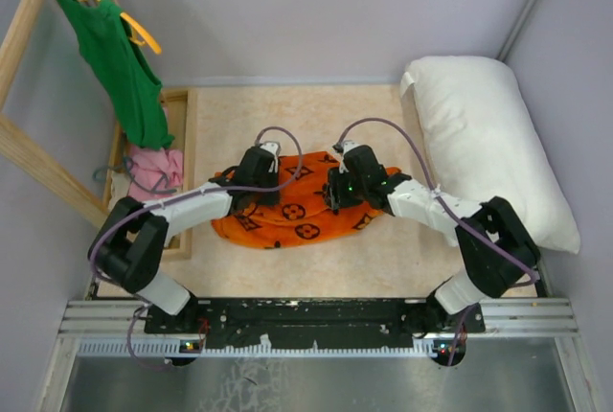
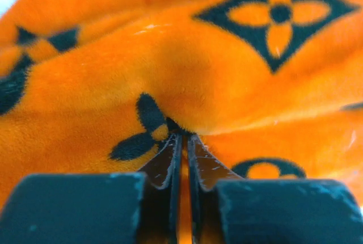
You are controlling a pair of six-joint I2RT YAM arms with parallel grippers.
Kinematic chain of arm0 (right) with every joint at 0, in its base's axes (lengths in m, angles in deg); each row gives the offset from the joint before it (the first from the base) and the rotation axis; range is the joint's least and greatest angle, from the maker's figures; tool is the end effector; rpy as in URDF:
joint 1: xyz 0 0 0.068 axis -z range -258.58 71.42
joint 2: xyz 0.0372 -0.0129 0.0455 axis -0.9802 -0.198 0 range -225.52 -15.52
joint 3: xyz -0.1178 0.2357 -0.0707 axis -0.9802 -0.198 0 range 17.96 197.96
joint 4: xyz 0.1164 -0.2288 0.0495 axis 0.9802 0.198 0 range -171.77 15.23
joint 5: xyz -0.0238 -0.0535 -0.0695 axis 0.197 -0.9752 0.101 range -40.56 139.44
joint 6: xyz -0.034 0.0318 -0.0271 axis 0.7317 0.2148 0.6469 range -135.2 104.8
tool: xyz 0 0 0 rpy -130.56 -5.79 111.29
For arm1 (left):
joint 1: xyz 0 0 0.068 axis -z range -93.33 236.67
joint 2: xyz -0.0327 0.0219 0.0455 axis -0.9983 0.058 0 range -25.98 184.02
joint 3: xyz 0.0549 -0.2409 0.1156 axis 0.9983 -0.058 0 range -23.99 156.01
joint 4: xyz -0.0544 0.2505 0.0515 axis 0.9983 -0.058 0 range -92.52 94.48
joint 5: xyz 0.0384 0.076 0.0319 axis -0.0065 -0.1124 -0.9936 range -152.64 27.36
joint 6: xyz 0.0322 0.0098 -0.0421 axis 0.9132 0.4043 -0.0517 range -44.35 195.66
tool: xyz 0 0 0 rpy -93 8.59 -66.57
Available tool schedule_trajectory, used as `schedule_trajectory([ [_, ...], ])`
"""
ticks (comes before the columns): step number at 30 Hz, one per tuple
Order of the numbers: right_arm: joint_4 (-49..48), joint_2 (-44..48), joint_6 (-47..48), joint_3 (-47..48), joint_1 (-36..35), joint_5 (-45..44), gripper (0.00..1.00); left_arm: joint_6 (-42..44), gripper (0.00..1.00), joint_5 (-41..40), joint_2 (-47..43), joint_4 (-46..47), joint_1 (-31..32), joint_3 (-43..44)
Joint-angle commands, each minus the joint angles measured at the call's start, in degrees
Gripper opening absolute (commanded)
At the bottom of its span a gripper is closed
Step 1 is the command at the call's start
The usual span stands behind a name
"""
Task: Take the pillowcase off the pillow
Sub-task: Adjust the pillowcase at the center of the board.
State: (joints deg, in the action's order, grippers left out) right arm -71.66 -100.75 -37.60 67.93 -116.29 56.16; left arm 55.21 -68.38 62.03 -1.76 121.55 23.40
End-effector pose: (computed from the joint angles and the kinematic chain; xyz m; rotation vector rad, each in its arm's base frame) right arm 0.2423 0.1926 0.2064 -0.3852 2.4205 0.6282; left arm 0.2568 -0.1747 0.1836 0.2553 2.3964 -0.3353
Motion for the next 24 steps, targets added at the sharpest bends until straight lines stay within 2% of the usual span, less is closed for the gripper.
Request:
schedule_trajectory([
  [1,-5.3,-2.6,-1.8,5.2,3.5,1.1,0.41,1.9,0.00,-2.0,6.1,5.5,-3.2,7.7],
  [6,-3.3,-7.2,-0.8,10.5,5.7,-3.8,0.43,3.4,0.00,-3.7,11.5,4.9,-6.6,16.8],
  [11,-3.7,-12.7,-1.6,14.9,9.7,-4.6,0.46,4.9,0.00,-7.0,14.9,5.9,-9.4,21.3],
  [13,-4.0,-11.7,0.1,15.7,9.2,-3.6,0.54,5.1,0.00,-6.5,15.4,5.7,-10.1,21.2],
  [16,-5.9,-5.5,4.4,14.2,5.1,-4.6,0.75,4.9,0.00,-4.4,13.5,7.7,-10.0,17.4],
  [18,-8.1,-2.1,7.6,12.1,2.3,-3.6,0.80,4.0,0.01,-2.7,11.8,9.3,-10.1,14.2],
  [20,-12.4,0.4,10.0,8.9,1.2,2.9,0.80,3.2,0.22,-1.2,9.9,10.1,-10.1,11.7],
  [21,-14.2,1.1,10.9,7.2,1.2,5.9,0.80,3.0,0.35,-0.2,8.8,10.3,-10.1,10.7],
  [23,-14.9,0.8,13.6,6.8,1.2,11.3,0.78,2.6,0.72,1.4,6.2,10.2,-10.2,8.9],
  [24,-13.9,-0.1,14.9,7.6,1.2,14.2,0.76,2.4,0.86,2.0,4.7,9.9,-10.3,8.3],
])
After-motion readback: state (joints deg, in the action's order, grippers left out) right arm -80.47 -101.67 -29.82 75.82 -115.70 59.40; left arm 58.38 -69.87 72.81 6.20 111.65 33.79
